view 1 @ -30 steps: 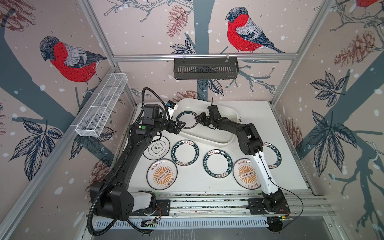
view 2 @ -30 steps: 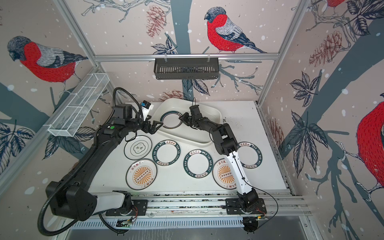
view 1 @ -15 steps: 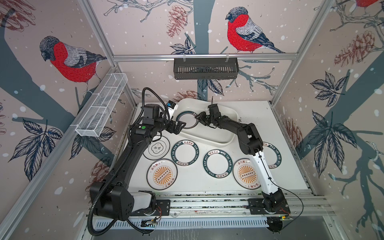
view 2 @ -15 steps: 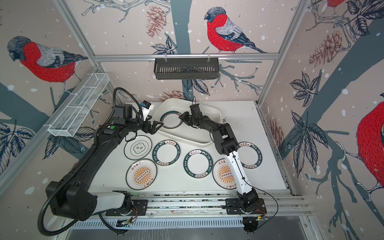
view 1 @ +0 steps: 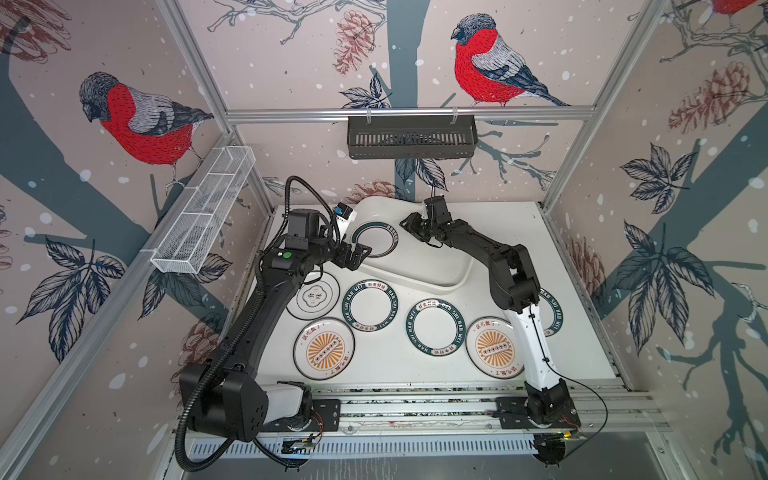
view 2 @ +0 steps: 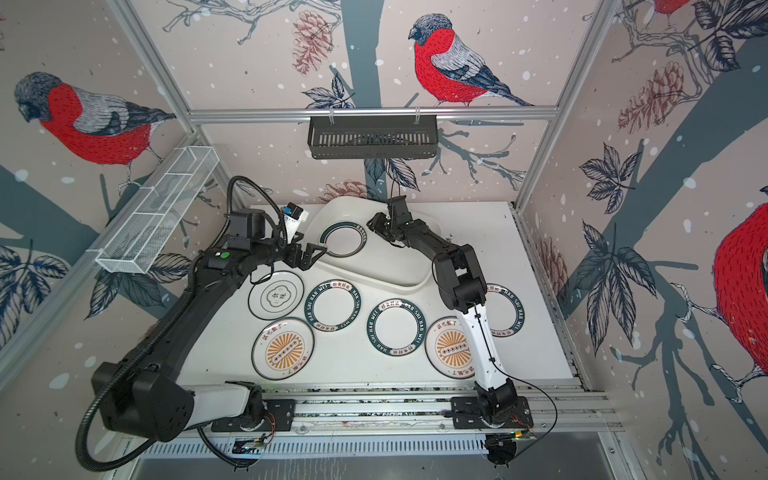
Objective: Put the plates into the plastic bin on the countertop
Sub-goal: 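Withdraw the right gripper from the bin toward the table edge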
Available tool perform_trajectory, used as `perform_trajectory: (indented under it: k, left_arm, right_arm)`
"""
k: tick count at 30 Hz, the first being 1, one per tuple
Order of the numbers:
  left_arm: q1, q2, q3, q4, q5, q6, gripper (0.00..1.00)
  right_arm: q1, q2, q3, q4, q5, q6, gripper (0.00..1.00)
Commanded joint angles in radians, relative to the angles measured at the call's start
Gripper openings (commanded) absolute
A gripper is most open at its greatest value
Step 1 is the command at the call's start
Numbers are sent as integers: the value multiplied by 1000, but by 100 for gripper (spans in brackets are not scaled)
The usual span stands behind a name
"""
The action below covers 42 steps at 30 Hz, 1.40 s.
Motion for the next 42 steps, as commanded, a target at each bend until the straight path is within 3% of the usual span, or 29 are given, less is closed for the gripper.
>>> perform_trajectory:
  k: [1, 8, 16, 22, 29, 36, 42]
  left_arm:
    - [-1, -10, -12, 18, -19, 19, 97]
    - [-1, -17, -16, 0, -55, 72, 97]
    - [-1, -24, -2, -34, -64, 134, 97]
    - [-1, -26, 1, -36, -30, 121, 97]
    - [-3, -17, 18, -54, -11, 133, 97]
    - [-3, -2, 24, -58, 14, 141, 97]
    - [-4, 41, 43, -74, 35, 133, 97]
  right_arm:
    - [-2, -76, -17, -51, 61, -77, 53]
    - [-4, -265, -118, -107, 151, -180, 52]
    - [-66, -570, -528, 29, 223, -176, 52]
    - [-183, -814, -834, 69, 246, -167, 51]
    - [-347, -1107, -1106, -28, 358, -181, 52]
    - [-566, -1379, -1348, -43, 346, -184, 53]
    - [-718, -1479, -1457, -76, 306, -198, 54]
